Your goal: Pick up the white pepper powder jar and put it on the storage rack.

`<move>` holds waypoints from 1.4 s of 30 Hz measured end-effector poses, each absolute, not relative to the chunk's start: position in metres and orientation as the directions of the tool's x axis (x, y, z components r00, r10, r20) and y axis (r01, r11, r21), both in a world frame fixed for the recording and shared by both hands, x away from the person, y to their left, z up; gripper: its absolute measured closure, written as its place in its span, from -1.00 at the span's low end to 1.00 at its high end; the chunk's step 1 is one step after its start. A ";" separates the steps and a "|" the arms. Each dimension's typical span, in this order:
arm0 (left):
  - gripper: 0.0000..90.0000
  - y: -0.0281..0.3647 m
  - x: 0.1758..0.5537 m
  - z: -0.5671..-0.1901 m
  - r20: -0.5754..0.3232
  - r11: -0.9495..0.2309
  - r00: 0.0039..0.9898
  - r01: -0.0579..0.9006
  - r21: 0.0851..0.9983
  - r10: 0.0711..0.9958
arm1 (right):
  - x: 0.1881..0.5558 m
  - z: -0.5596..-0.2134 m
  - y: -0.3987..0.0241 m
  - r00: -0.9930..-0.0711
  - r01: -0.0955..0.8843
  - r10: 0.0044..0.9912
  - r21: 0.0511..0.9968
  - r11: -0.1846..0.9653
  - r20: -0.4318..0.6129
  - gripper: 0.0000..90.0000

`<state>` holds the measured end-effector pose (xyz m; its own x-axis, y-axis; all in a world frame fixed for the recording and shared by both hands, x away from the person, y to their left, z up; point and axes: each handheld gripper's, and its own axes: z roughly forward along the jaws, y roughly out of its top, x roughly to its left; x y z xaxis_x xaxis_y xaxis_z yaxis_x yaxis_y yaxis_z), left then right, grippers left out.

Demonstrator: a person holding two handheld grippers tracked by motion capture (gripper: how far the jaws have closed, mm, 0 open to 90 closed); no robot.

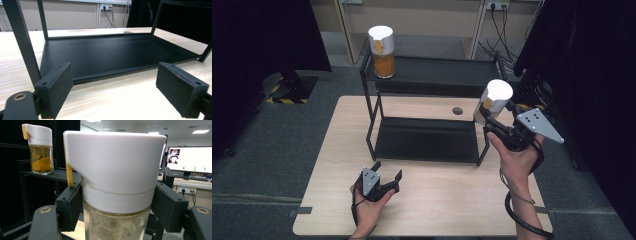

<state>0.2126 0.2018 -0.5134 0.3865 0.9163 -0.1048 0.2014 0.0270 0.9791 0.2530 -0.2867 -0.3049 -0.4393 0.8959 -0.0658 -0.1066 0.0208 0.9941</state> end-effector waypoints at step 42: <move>-0.70 0.202 0.213 -0.513 -0.104 0.025 0.390 0.203 0.979 0.915 | 0.283 -0.264 -0.269 -0.409 -0.108 0.912 0.994 -0.006 -0.040 -0.32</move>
